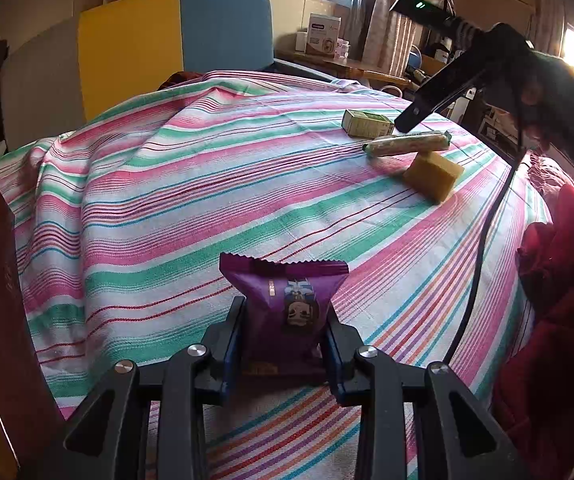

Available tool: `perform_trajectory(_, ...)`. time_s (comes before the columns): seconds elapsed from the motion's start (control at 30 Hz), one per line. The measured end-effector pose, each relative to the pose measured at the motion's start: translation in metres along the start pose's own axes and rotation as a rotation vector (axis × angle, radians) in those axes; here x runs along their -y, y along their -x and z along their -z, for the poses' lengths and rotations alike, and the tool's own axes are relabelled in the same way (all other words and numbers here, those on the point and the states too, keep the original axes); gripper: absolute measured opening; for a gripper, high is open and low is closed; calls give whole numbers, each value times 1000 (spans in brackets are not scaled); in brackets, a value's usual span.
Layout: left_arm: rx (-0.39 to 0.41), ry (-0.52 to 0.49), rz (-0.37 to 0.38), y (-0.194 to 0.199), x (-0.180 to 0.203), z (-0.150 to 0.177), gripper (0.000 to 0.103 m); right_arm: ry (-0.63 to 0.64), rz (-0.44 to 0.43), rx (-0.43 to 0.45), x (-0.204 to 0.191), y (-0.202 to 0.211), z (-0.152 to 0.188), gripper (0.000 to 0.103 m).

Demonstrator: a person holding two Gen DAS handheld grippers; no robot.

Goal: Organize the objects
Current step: 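Grasp the WEIDAN cracker packet with the right gripper while the left holds the purple packet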

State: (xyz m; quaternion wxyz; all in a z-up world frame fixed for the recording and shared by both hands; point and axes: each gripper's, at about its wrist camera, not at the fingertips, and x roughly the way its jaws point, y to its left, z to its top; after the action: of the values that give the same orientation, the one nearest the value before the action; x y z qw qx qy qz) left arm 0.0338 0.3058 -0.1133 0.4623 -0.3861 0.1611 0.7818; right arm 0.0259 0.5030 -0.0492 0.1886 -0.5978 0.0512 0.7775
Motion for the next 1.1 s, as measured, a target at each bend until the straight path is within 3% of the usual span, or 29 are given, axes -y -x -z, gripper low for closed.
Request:
perform_trajectory(0.1,3,5,4,0,-1,0,34,76,63,-94,-2,-21,-9,103)
perform_trajectory(0.23,8,16,12,0,-2,1,35,58,39,-199,7,-51,-8,103)
perform_trajectory(0.27,9,17,13,0,-3,0,35,41,34,-211,9,-57,-6,95)
perform_trajectory(0.3,10,16,12,0,-2,1,35,19,24,-209,11,-60,-4,63)
perform_trajectory(0.33,12,15,10,0,-2,1,35,-11,4,-192,13,-59,-3,47)
perform_trajectory(0.5,13,17,8,0,-2,0,35,-5,-63,-53,-13,-28,4,48)
perform_trajectory(0.63,-9,21,-6,4,-2,0,34,6,-186,-3,-54,-15,12,48)
perform_trajectory(0.83,-19,36,-27,26,-4,3,33,-6,-167,41,-93,-28,42,48)
perform_trajectory(1.1,51,63,-68,73,-10,-4,34,-19,-168,145,-86,-29,67,54)
